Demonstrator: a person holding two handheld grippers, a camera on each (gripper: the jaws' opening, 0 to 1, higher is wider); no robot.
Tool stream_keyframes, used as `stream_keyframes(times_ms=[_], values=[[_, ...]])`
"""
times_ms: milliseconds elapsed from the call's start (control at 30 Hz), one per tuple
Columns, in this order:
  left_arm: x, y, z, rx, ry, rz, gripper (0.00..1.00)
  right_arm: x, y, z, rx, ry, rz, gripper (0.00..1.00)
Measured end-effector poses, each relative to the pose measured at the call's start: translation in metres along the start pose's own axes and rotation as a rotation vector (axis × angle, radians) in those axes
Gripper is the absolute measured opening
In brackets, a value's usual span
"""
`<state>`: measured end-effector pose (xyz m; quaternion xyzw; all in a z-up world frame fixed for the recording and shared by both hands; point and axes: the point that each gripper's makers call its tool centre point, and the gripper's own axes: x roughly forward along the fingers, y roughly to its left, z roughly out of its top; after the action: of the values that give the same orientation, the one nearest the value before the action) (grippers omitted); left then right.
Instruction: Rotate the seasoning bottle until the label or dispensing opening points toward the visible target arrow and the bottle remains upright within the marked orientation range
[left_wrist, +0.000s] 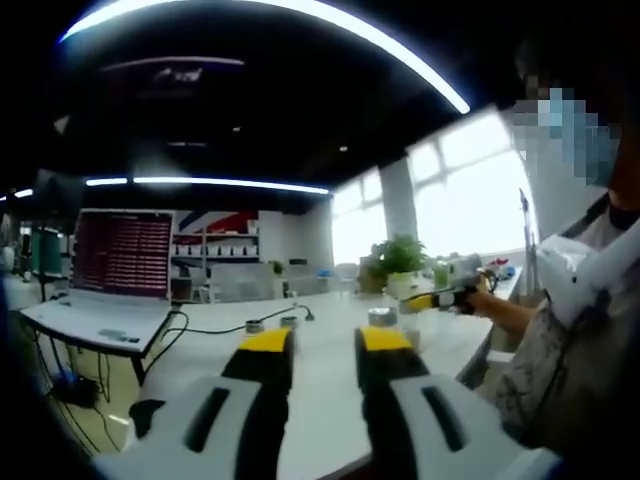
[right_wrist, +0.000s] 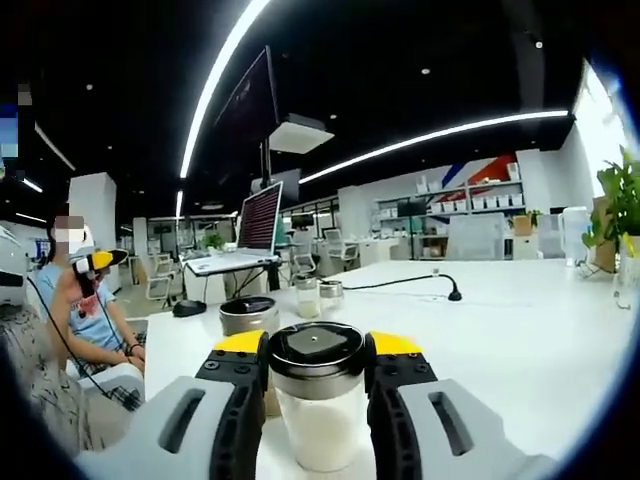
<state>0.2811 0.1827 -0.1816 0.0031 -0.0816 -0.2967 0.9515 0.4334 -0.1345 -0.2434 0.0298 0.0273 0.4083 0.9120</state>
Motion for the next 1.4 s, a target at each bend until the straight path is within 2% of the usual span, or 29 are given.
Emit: stream_keyframes(times_ms=[133, 233, 400, 467, 567, 667, 700, 733, 767, 800, 867, 967, 1033, 1067, 1133, 1200, 1300, 1400], values=[[0.006, 0.002, 0.003, 0.002, -0.009, -0.023, 0.26, -0.001, 0.003, -0.001, 0.014, 0.008, 0.060, 0.37], [0.014, 0.002, 0.002, -0.003, -0.011, -0.049, 0.26, -0.003, 0.005, -0.002, 0.026, -0.018, 0.115, 0.37], [0.030, 0.005, -0.004, -0.017, -0.001, -0.098, 0.26, -0.003, 0.009, -0.002, 0.017, 0.023, 0.205, 0.36], [0.038, 0.003, -0.004, -0.026, -0.003, -0.127, 0.26, -0.003, 0.010, -0.003, 0.023, 0.030, 0.217, 0.37], [0.049, -0.002, -0.003, -0.016, 0.002, -0.161, 0.26, -0.005, 0.013, -0.004, 0.038, 0.020, 0.290, 0.38], [0.058, -0.010, -0.001, 0.004, 0.006, -0.196, 0.26, -0.004, 0.013, -0.005, 0.038, 0.014, 0.303, 0.40], [0.061, -0.010, 0.000, 0.009, 0.004, -0.205, 0.26, -0.005, 0.012, -0.004, 0.040, 0.002, 0.291, 0.48], [0.064, -0.012, 0.000, 0.011, 0.003, -0.214, 0.26, -0.007, 0.005, 0.004, 0.058, -0.045, 0.261, 0.55], [0.068, -0.012, -0.001, 0.012, 0.001, -0.220, 0.26, -0.012, 0.006, 0.011, 0.094, -0.094, 0.266, 0.59], [0.073, -0.013, -0.003, 0.012, 0.001, -0.227, 0.26, -0.019, 0.012, 0.013, 0.141, -0.126, 0.255, 0.59], [0.082, -0.013, -0.007, 0.008, 0.004, -0.234, 0.26, -0.028, 0.014, 0.014, 0.117, -0.160, 0.219, 0.53], [0.092, -0.019, -0.015, 0.013, 0.025, -0.250, 0.25, -0.029, 0.013, 0.011, 0.108, -0.169, 0.135, 0.51], [0.094, -0.021, -0.012, 0.021, 0.006, -0.251, 0.26, -0.025, 0.016, 0.010, 0.114, -0.152, 0.088, 0.45], [0.094, -0.022, -0.009, 0.019, -0.006, -0.255, 0.26, -0.022, 0.015, 0.008, 0.091, -0.142, 0.046, 0.43], [0.091, -0.023, 0.000, -0.003, -0.046, -0.259, 0.26, -0.017, 0.009, 0.005, 0.030, -0.112, -0.054, 0.46], [0.086, -0.020, 0.005, -0.007, -0.065, -0.245, 0.26, -0.012, 0.008, 0.003, -0.022, -0.083, -0.096, 0.48], [0.082, -0.014, 0.006, 0.001, -0.066, -0.224, 0.26, -0.002, 0.014, 0.000, -0.053, -0.049, -0.081, 0.53], [0.081, -0.013, 0.002, 0.006, -0.052, -0.218, 0.26, 0.004, 0.014, 0.000, -0.050, -0.044, -0.083, 0.59]])
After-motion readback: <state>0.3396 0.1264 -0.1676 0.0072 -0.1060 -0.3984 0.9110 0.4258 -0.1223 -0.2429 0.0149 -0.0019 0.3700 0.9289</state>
